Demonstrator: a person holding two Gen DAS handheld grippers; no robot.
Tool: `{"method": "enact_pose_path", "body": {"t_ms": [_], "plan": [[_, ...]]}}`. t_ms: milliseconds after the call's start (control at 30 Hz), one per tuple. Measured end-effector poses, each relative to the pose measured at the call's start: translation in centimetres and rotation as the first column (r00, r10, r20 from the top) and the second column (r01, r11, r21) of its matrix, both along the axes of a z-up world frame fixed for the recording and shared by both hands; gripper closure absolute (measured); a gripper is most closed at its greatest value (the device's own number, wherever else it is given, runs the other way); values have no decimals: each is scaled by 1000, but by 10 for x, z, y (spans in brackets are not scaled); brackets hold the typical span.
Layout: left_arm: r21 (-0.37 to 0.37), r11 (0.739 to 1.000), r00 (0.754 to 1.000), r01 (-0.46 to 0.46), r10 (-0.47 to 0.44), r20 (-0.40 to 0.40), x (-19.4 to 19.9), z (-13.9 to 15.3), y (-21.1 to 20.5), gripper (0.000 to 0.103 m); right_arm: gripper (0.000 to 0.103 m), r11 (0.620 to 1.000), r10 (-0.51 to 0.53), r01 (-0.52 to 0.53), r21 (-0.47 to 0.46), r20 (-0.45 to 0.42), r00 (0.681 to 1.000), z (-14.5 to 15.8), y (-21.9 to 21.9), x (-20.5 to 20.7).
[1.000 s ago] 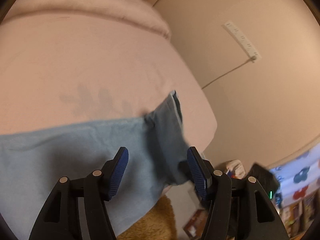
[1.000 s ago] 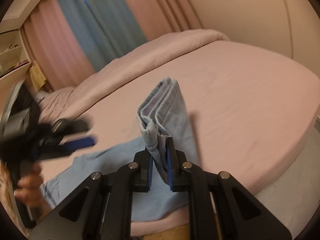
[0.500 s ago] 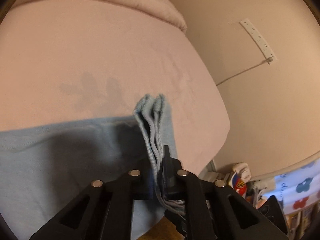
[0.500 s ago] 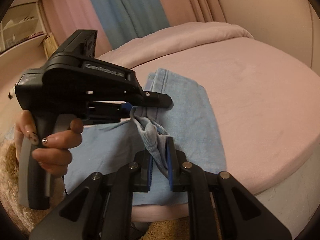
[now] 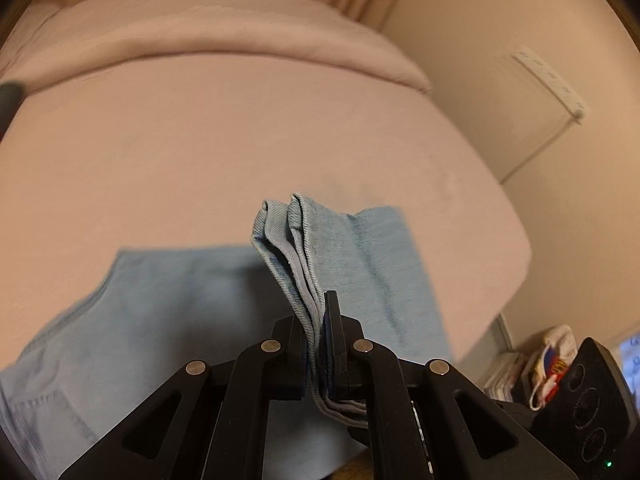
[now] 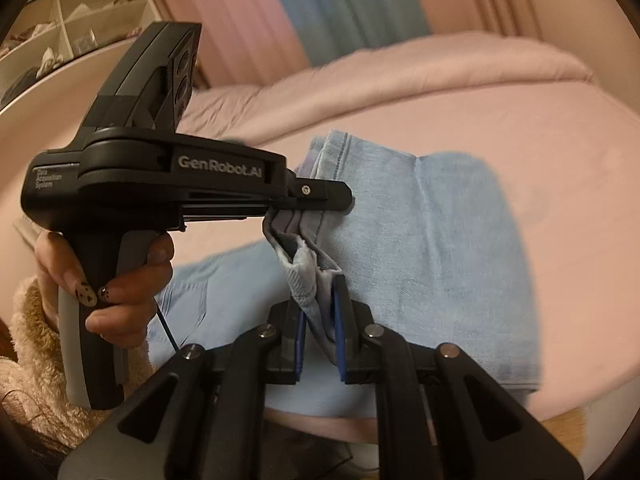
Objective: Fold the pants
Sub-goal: 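Grasp the stacked leg hems with the right gripper and lift them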
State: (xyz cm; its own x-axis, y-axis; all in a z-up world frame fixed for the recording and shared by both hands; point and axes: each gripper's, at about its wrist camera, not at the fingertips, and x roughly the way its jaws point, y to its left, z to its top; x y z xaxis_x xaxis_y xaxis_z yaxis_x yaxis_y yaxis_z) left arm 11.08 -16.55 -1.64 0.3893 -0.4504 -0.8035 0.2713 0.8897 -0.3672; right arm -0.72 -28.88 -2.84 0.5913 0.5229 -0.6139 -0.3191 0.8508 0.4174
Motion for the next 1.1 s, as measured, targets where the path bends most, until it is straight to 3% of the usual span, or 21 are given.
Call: {"method": "enact_pose_path", "body": {"t_ms": [233,433,600,700,767,1000,1100], "plan": [[34,998,997,-54,56,-61,0,-36,13,99,90,997,59,-62,-34,-85,995,-22,24,12],[31,998,997,-58,59,-46,-7,-33,16,99,84,994,63,-72,-77,-109,992,-21,33,11],[-3,999,999,-37,37,8,-14,-14,20,99,64,987,41,-48,-150,-51,998,-1,35,6],[1,999,999,-33,33,7,-17,-16,25,99,46,992,2,-8,-123,-48,999,5,15,0],[8,999,999,-42,42,8,-19,-19,29,99,41,996,-22,17,-93,-45,999,5,1,-4],[73,994,995,-80,84,-48,-6,-49,32,99,41,980,-168,157,-125,-92,981,-10,-31,13],[81,993,995,-83,87,-45,-5,-55,34,99,43,956,-217,188,-225,-110,970,-26,-31,23]]}}
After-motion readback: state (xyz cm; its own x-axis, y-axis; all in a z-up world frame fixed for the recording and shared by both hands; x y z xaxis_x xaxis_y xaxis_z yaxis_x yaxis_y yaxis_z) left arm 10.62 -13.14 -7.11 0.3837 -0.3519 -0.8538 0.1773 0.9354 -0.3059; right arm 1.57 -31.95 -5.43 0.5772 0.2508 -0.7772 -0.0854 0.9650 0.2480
